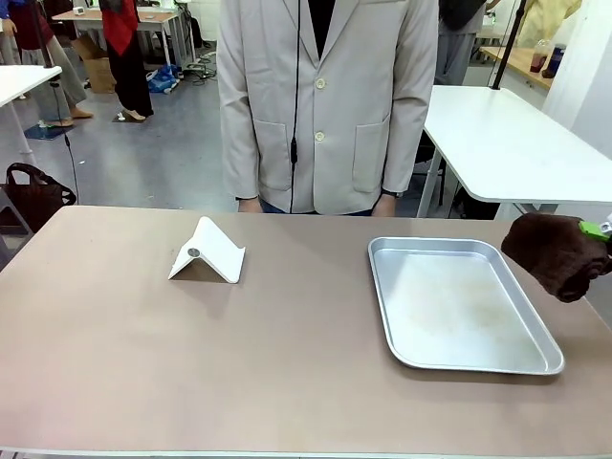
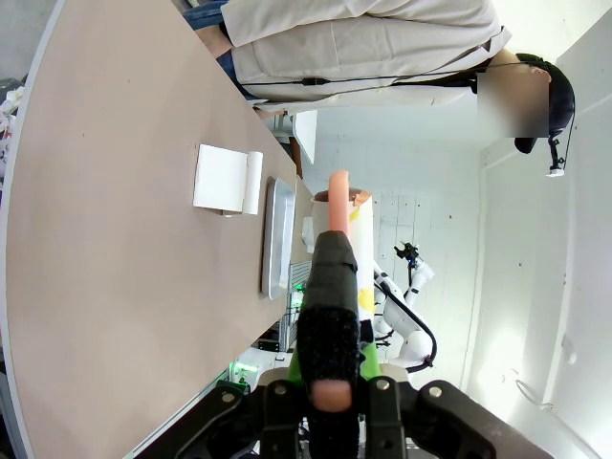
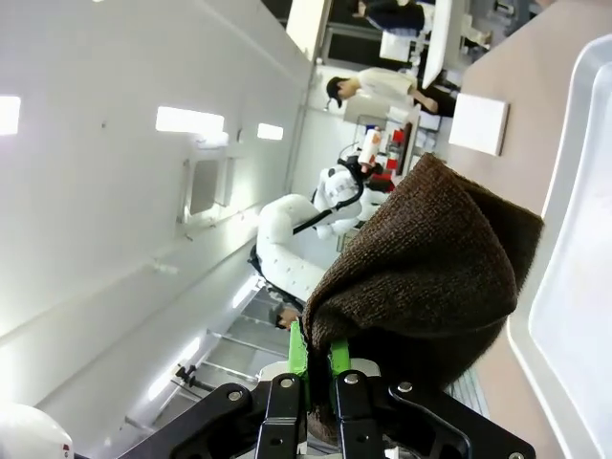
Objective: Clean the surface of the table.
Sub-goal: Clean the area not pointed to by the person, then return the Lint Roller and towel to their original positions.
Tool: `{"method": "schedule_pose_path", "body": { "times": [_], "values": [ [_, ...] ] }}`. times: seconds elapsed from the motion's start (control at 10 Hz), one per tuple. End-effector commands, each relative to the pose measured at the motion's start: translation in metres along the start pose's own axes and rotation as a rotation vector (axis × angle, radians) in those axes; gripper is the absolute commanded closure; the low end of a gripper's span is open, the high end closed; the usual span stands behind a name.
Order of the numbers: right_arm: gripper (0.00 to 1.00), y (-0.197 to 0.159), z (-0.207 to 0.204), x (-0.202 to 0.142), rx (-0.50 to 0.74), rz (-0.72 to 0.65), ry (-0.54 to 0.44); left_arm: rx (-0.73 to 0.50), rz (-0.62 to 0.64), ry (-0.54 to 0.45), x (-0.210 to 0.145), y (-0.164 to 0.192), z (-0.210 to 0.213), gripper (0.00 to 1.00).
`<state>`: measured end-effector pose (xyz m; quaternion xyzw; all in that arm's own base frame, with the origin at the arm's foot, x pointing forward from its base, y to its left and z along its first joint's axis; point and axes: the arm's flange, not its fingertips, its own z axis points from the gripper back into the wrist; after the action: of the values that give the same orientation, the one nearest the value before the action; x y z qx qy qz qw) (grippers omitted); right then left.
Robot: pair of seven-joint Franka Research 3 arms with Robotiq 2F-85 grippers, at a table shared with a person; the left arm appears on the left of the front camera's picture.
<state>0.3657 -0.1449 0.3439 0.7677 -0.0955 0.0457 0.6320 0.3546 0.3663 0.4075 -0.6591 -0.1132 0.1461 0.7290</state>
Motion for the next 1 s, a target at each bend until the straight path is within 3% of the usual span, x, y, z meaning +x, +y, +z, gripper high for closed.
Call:
{"method": "schedule_pose_path", "body": {
  "times": [0.0, 0.9],
  "values": [
    [0.90, 0.0045, -0.0012, 0.0022, 0.045, 0.000, -0.019, -0.004, -0.003, -0.004, -0.0049, -0.0032, -0.0028, 0.78],
    [0.90, 0.0045, -0.0012, 0.0022, 0.045, 0.000, -0.019, -0.004, -0.003, -0.004, -0.0049, -0.0032, -0.0028, 0.78]
  ]
}}
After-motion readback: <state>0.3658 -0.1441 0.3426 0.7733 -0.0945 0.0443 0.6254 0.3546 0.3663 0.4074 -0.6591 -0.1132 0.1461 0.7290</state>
